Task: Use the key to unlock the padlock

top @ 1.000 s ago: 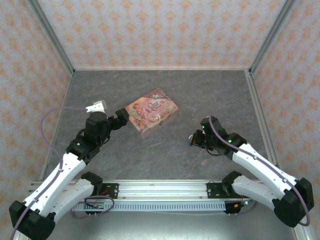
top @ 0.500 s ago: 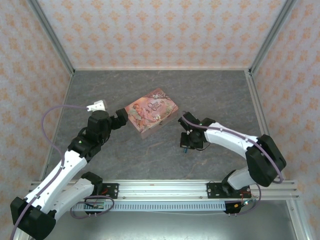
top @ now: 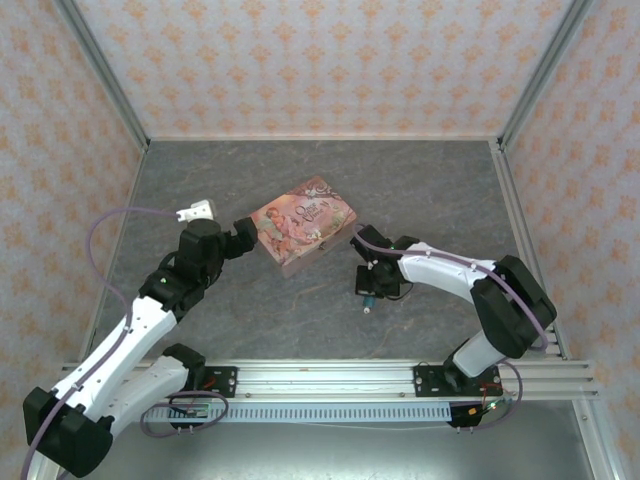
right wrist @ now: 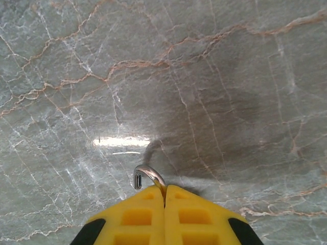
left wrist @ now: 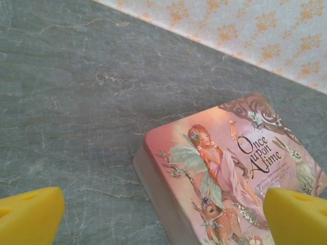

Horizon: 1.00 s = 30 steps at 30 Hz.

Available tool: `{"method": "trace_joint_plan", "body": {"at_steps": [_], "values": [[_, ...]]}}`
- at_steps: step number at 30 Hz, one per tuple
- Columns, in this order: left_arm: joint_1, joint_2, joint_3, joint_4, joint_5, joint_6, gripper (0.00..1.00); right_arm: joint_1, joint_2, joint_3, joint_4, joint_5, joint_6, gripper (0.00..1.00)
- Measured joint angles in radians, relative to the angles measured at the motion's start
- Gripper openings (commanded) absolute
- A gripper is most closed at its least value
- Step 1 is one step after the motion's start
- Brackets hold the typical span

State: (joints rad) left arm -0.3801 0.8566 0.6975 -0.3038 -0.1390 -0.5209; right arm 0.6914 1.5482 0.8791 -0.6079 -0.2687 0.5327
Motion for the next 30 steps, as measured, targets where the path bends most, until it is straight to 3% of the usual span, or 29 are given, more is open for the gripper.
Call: {"method": "trace_joint_plan", "body": {"at_steps": [5,10,21,30], "values": [[0.000,0.006,0.013,0.000,0.000,0.000,1.00,0.000,-0.001,0.000,0.007,0.000,-0.004,0.07],[0.000,0.008,0.024,0.000,0.000,0.000,1.00,0.000,-0.025,0.005,0.002,0.019,-0.021,0.21],[0.000,0.008,0.078,-0.027,-0.002,0.012,1.00,-0.003,-0.272,0.071,-0.059,0.163,-0.085,0.45],[0.000,0.003,0.088,-0.031,-0.115,0.025,1.00,-0.085,-0.581,0.029,-0.056,0.366,-0.173,0.80]]}}
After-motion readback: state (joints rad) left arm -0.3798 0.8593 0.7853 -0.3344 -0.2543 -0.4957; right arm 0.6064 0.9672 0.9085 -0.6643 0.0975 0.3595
